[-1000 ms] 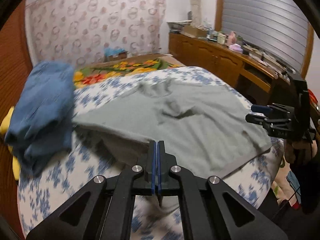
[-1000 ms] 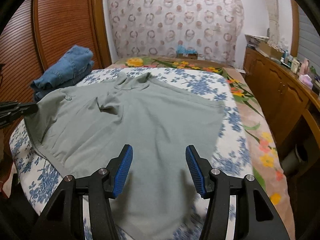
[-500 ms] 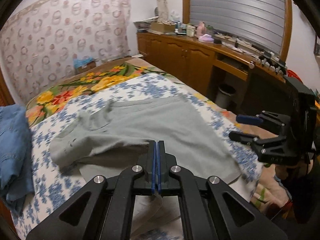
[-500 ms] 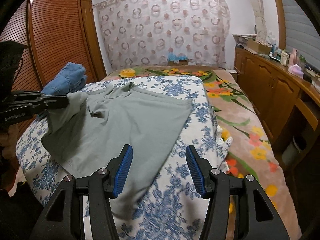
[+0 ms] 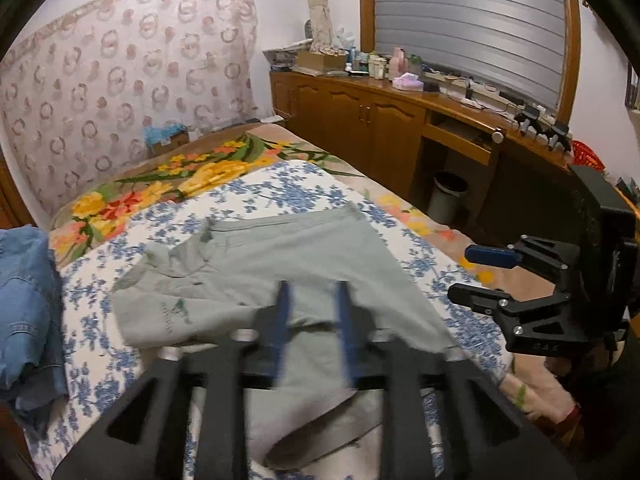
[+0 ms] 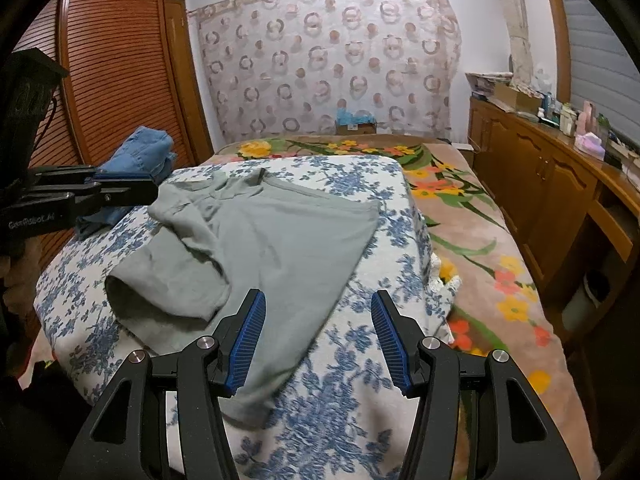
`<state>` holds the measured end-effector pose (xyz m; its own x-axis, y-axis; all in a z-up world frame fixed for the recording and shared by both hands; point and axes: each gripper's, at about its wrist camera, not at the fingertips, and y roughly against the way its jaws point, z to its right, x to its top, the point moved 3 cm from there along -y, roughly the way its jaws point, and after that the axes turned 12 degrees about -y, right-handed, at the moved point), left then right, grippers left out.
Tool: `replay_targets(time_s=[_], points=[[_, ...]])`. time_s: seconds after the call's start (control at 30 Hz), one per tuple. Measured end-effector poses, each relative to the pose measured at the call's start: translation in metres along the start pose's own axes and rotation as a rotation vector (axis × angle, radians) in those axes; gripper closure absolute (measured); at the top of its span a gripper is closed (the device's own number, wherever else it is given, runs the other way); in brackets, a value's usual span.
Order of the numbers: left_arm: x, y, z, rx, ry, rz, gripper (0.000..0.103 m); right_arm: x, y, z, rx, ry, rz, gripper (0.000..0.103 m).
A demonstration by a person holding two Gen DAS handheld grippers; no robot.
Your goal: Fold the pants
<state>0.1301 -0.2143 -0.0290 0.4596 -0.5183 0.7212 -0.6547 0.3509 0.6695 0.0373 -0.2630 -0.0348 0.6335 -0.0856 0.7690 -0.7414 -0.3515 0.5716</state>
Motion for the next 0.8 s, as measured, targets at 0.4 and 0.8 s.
replay_targets(time_s=[0.4, 0.8], points=[[-0.054, 0.011, -0.046, 0.049, 0.100, -0.011, 0.032, 0.001, -0.032, -0.031, 0.061, 0.039, -0.050, 0.055], [-0.098, -0.005, -0.051, 0.036, 0.149, -0.078, 0.032, -0.009, -0.067, -0.049, 0.086, 0.074, -0.163, 0.065]])
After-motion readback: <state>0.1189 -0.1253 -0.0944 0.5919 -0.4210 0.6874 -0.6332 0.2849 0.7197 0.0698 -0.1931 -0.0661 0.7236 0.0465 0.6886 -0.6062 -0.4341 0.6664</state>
